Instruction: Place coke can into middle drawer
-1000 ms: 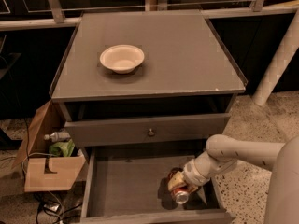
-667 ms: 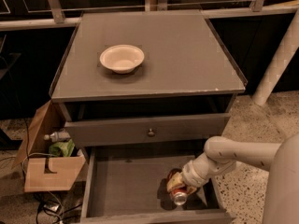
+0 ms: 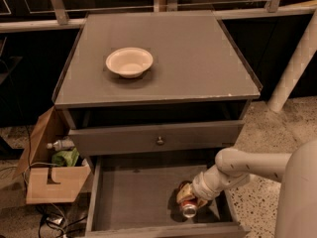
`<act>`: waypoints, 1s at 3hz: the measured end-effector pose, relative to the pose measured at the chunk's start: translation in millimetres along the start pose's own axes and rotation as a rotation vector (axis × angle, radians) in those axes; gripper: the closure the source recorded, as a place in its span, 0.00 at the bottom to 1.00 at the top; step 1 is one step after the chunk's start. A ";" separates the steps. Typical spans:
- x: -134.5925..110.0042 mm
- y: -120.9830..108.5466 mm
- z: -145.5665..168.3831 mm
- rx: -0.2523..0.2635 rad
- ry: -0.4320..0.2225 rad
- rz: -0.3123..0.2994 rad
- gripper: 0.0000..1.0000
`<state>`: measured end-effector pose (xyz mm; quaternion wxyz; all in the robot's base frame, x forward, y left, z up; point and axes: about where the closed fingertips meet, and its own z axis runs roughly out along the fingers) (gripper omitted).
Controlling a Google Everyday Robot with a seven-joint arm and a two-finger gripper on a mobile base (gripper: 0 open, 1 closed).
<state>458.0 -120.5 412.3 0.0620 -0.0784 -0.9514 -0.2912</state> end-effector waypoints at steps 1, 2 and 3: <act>-5.8 -3.4 2.3 0.007 -0.027 0.022 1.00; -2.6 -14.3 12.3 0.025 -0.043 0.057 1.00; -1.5 -21.9 21.4 0.035 -0.050 0.081 1.00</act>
Offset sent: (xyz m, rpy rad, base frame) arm -0.0069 -0.0120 -0.0329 -0.0684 0.0059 -0.1147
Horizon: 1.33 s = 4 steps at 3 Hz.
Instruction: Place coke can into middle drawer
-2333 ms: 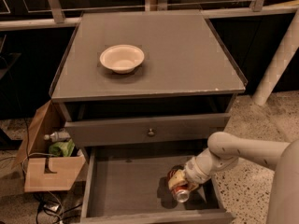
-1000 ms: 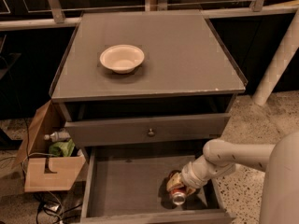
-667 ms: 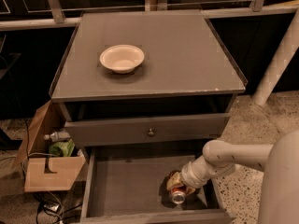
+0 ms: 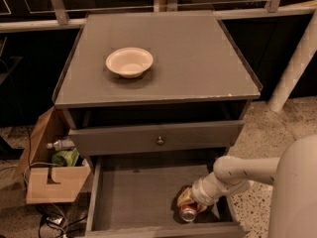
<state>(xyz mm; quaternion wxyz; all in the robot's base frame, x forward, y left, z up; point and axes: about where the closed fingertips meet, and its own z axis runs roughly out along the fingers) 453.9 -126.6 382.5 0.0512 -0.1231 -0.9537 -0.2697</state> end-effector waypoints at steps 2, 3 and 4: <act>-1.2 -2.9 5.3 0.002 -0.008 0.014 0.81; -1.2 -2.9 5.3 0.002 -0.008 0.014 0.58; -1.2 -2.9 5.3 0.002 -0.008 0.014 0.34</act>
Offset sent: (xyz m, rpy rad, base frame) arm 0.0002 0.0000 -0.0053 -0.0043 0.0012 -0.0136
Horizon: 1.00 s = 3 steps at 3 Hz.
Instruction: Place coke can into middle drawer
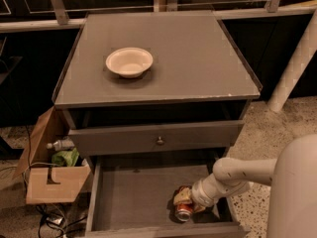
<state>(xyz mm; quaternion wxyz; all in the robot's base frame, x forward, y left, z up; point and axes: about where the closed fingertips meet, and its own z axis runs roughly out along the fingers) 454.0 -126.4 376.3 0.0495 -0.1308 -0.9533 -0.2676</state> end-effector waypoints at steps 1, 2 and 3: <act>0.0 0.0 0.0 0.000 0.000 0.000 0.11; 0.1 0.0 0.1 0.000 0.000 0.000 0.00; 0.1 0.0 0.1 0.000 0.000 0.000 0.00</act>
Offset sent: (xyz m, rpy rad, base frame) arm 0.0000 0.0000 0.0000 0.0000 0.0000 0.0000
